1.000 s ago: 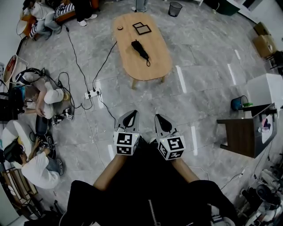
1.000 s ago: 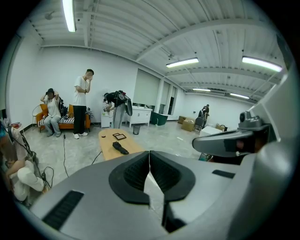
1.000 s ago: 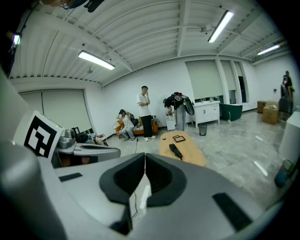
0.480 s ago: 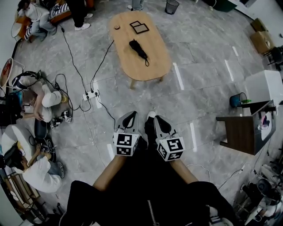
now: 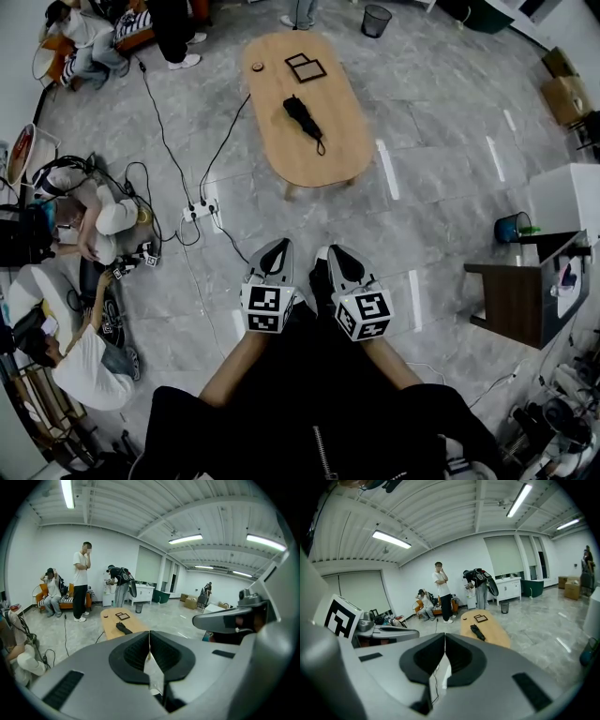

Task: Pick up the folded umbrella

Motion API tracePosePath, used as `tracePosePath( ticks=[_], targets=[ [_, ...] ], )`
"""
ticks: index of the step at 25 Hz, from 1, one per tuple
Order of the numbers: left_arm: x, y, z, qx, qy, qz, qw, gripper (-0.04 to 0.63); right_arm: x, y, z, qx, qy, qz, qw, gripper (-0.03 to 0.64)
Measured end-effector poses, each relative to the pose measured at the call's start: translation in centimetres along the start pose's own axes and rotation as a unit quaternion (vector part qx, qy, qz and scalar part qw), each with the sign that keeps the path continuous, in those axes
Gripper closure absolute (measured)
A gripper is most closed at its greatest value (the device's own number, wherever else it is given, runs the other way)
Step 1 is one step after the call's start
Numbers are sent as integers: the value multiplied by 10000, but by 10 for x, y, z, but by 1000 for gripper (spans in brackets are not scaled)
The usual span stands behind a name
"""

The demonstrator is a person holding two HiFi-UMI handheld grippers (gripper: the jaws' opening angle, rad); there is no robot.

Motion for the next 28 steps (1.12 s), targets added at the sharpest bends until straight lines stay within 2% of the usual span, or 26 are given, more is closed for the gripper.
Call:
tracePosePath(
  ticks=[21, 28],
  targets=[
    [-31, -85, -62, 39, 159, -730, 9972, 580, 64, -95, -73, 75, 162, -811, 9965, 604],
    [-22, -117, -75, 30, 138, -779, 9969, 580, 97, -112, -85, 82, 134, -879, 9960, 604]
  ],
)
Point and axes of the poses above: the fingertips, and each gripper's own axes: y backward along the fingers, x to its right, z out of its underside, the point moved 6 cm from there along y, backward along the fingers, and after that the axes turned 14 degrees about z, right-handed, at the moved point
